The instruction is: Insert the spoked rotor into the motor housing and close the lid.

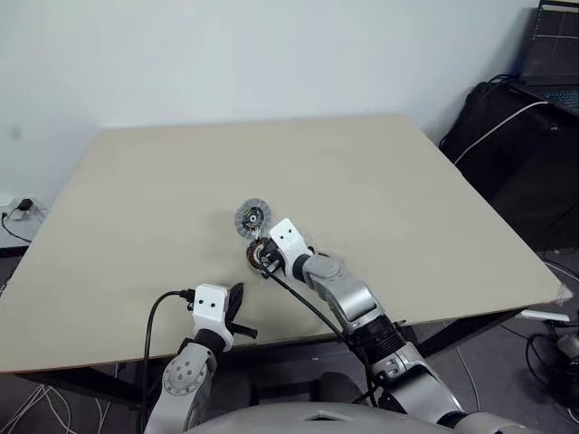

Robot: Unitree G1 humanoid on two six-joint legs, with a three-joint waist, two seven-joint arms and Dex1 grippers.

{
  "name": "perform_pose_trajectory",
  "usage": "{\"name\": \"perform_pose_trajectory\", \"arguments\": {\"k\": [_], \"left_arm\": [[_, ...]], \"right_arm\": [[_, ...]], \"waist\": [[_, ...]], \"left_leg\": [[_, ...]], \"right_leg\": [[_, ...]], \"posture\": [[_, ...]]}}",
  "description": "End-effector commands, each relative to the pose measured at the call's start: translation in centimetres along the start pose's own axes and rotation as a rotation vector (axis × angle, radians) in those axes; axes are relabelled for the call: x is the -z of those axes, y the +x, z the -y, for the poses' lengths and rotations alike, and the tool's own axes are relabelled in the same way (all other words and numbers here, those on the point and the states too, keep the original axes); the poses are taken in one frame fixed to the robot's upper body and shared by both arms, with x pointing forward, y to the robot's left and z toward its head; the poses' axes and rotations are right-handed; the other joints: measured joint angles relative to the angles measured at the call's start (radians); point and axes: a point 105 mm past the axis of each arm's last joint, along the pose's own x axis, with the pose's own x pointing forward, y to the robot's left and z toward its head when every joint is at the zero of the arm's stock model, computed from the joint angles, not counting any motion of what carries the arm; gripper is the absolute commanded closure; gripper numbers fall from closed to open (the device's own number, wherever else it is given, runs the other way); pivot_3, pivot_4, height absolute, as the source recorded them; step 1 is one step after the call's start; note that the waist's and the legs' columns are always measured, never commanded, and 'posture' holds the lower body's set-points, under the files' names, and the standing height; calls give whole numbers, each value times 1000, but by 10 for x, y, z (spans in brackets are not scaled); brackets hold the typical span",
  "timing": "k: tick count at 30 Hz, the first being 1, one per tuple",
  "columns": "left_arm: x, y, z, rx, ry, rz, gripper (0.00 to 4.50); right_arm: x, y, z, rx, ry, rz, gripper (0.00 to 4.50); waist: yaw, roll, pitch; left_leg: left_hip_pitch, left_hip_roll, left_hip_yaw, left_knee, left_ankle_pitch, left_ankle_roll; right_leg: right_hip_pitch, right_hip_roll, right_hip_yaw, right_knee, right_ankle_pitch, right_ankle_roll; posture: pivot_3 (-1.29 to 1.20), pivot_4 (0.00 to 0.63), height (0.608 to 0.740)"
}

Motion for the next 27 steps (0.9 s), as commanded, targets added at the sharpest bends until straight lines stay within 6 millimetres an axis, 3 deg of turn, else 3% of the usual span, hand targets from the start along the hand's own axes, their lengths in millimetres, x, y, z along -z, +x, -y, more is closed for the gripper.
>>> {"name": "perform_pose_trajectory", "arguments": {"k": [1,8,18,27], "left_arm": [[-6,1,2,4,-9,24,4500],[-6,1,2,0,-10,24,4500],[-6,2,3,8,-9,23,4500],[-5,3,3,14,-9,20,4500]], "right_arm": [[-20,4,0,11,-35,62,4479],[-20,8,4,24,-39,60,4479],[-4,3,23,73,-36,14,4479],[-6,1,20,69,-29,34,4479]], "waist": [[0,0,0],[0,0,0],[-1,1,-1],[-1,1,-1]], "left_leg": [[0,0,0,0,0,0],[0,0,0,0,-1,-1],[0,0,0,0,-1,-2],[0,0,0,0,0,0]], "right_leg": [[0,0,0,0,0,0],[0,0,0,0,0,0],[0,-1,0,0,0,0],[0,0,0,1,0,0]], "posture": [[0,0,740],[0,0,740],[0,0,740],[0,0,740]]}}
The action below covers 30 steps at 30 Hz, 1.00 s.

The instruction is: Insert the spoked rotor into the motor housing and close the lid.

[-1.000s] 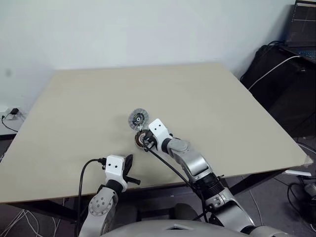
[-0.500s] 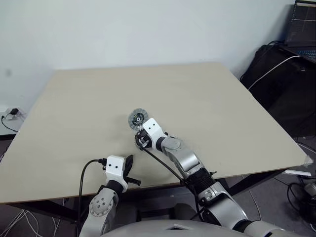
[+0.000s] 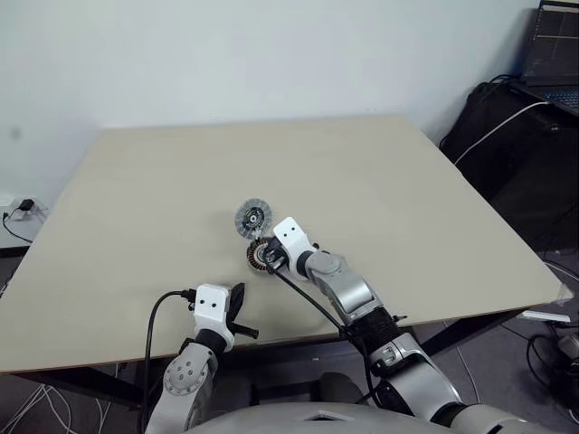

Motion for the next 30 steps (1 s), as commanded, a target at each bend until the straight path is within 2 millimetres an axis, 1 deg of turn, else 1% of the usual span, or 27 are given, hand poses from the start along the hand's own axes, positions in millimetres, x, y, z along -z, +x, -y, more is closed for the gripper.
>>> {"name": "perform_pose_trajectory", "arguments": {"k": [1,3,8,10,12,15,18,19,21,23,25,28,30], "left_arm": [[-5,3,2,10,-8,19,4500],[-4,3,2,10,-8,18,4500],[-4,2,2,9,-10,16,4500],[-4,2,2,8,-11,15,4500],[-3,1,2,8,-10,14,4500],[-3,1,1,5,-10,14,4500],[-3,0,1,0,-11,14,4500],[-3,0,0,-1,-12,13,4500],[-3,0,0,-4,-14,14,4500],[-2,-1,0,-5,-17,13,4500],[-2,-1,0,-4,-19,12,4500],[-1,1,1,7,-22,9,4500],[-1,2,2,12,-20,7,4500]], "right_arm": [[-19,-3,0,1,-4,83,4479],[-32,-5,-3,-11,6,143,4479],[-52,-7,-10,-36,7,226,4479],[-58,-7,-12,-39,5,249,4479],[-58,-4,-12,-34,4,247,4479],[-46,2,-11,-31,-12,199,4479],[-20,3,-4,-17,-20,115,4479],[-14,3,-2,-15,-23,96,4479],[6,-1,4,-3,-18,36,4479],[16,-6,8,1,-3,12,4479],[14,-10,9,6,3,24,4479],[0,-12,12,20,8,74,4479],[-12,-12,11,23,5,118,4479]], "waist": [[0,0,0],[0,0,0],[-1,0,0],[-1,0,0],[-1,0,0],[0,0,0],[0,0,0],[1,0,0],[1,0,0],[1,2,-3],[1,3,-4],[3,3,-4],[3,3,-4]], "left_leg": [[0,0,0,0,0,0],[0,0,0,0,0,0],[0,0,0,0,0,0],[0,0,0,0,0,0],[0,0,0,0,0,0],[0,0,0,0,0,0],[0,0,0,0,0,0],[0,0,0,0,0,0],[0,0,0,0,0,0],[0,0,0,0,0,0],[1,0,0,0,0,0],[2,0,0,0,0,0],[2,0,0,1,0,-1]], "right_leg": [[0,0,0,0,0,0],[0,0,0,0,0,0],[0,0,0,0,0,0],[0,0,0,0,0,0],[0,0,0,0,0,0],[0,0,0,0,0,0],[0,0,0,0,0,0],[0,0,0,0,0,0],[0,0,0,0,0,0],[0,-1,0,0,0,0],[1,0,0,0,0,0],[2,0,0,0,-1,1],[2,0,0,0,-2,4]], "posture": [[0,0,740],[0,0,740],[0,0,740],[0,0,740],[0,0,740],[0,0,740],[0,0,740],[0,0,740],[0,0,740],[0,0,740],[0,0,740],[0,0,740],[0,0,740]]}}
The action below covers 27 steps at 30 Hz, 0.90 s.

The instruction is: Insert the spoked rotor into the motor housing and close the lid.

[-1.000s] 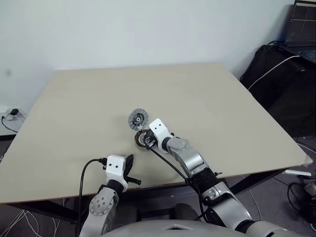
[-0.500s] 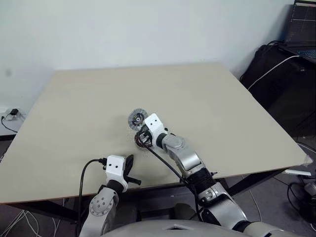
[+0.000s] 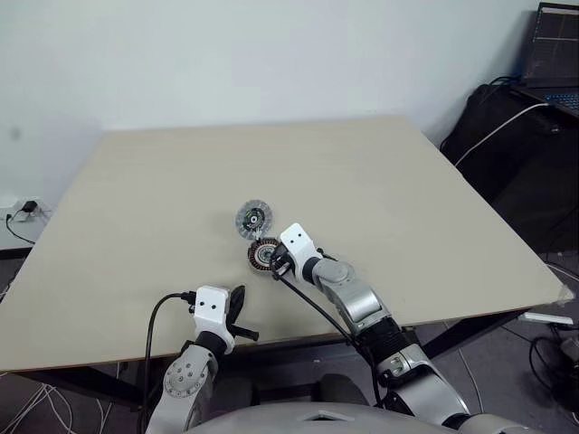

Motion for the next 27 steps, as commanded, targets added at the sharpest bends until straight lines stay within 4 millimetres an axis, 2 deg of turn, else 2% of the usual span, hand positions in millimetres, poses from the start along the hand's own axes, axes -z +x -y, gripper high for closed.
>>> {"name": "perform_pose_trajectory", "arguments": {"k": [1,4,7,11,15,19,22,25,27], "left_arm": [[-5,4,3,17,4,23,4500],[-6,4,2,20,10,23,4500],[-6,3,2,15,11,24,4500],[-6,-1,-2,-12,0,28,4500],[-5,-4,-4,-27,-13,25,4500],[-5,-5,-6,-29,-16,24,4500],[-6,-3,-7,-17,-10,19,4500],[-6,-1,-6,5,6,7,4500],[-6,-1,-5,12,6,2,4500]], "right_arm": [[-32,-3,6,26,-3,108,4479],[-54,-4,1,24,11,192,4479],[-71,-15,6,43,66,280,4479],[-74,-46,33,127,177,358,4479],[-55,-83,56,234,201,350,3274],[-26,-107,59,277,236,276,1953],[-3,-118,56,294,375,224,999],[10,-121,49,280,620,215,24],[14,-121,43,255,759,213,24]], "waist": [[0,0,0],[-3,0,0],[-2,0,0],[8,-1,0],[13,-2,0],[7,0,1],[7,0,1],[9,0,1],[9,0,2]], "left_leg": [[0,0,0,0,0,0],[0,0,0,0,1,1],[0,1,0,-1,1,1],[-1,0,0,-2,1,1],[-2,-1,0,-1,-1,0],[-2,0,0,-1,-1,0],[-2,1,0,-1,-1,1],[-1,2,-1,-1,-1,0],[-1,2,-1,-1,-2,-1]], "right_leg": [[0,0,0,0,0,0],[0,1,0,0,1,-1],[-1,2,1,0,2,-4],[-2,1,1,-1,2,-4],[-2,-1,1,-2,1,-3],[-3,-4,0,-1,-1,1],[-3,-2,1,-1,-2,1],[-2,2,1,-1,-2,1],[-2,-1,1,0,-2,2]], "posture": [[0,0,740],[0,0,740],[0,0,740],[0,0,740],[0,0,740],[0,0,740],[0,0,740],[0,0,740],[0,0,740]]}}
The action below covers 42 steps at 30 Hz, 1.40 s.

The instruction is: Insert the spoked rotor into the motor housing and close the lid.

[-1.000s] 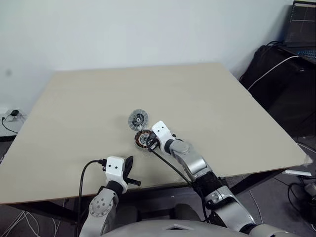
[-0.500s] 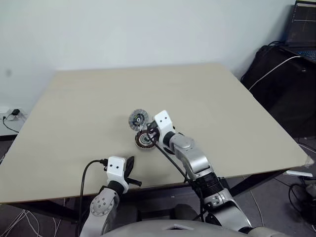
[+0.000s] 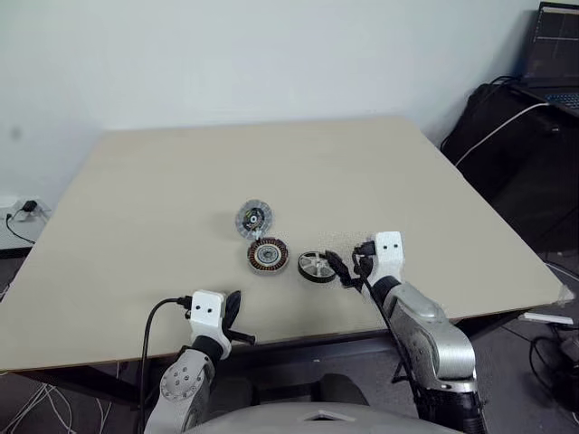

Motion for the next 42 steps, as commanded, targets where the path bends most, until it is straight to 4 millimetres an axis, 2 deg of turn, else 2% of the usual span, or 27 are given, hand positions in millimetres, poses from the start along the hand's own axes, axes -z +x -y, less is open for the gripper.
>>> {"name": "perform_pose_trajectory", "arguments": {"k": [1,6,12,26,39,42], "left_arm": [[-15,2,4,30,10,48,4500],[-14,2,5,38,10,36,4500],[-14,0,4,28,7,31,4500],[-12,1,5,24,3,29,4500],[-10,1,4,33,2,23,4500],[-9,2,3,35,3,23,4500]], "right_arm": [[-7,-5,-7,-30,189,10,24],[7,-1,-4,-10,373,-59,24],[11,5,-3,-1,440,-95,24],[24,20,-20,-92,619,-189,24],[14,29,-36,-229,823,-142,24],[17,32,-38,-223,832,-150,578]], "waist": [[0,0,0],[1,0,0],[-1,2,1],[-7,1,2],[-15,3,2],[-14,3,3]], "left_leg": [[0,0,0,0,-1,-1],[-2,-2,1,0,-1,-1],[-2,-1,1,-2,-1,-1],[-2,-1,1,-1,1,2],[-3,-1,1,-2,1,2],[-5,-1,1,-2,1,2]], "right_leg": [[0,-2,0,0,0,0],[-1,-6,-1,-1,0,1],[-2,-5,-1,-1,0,0],[-2,-4,-1,-2,0,1],[-3,-5,-1,-2,0,1],[-4,-5,-1,-3,0,1]], "posture": [[0,0,740],[0,0,740],[0,0,740],[0,0,740],[0,0,740],[0,0,740]]}}
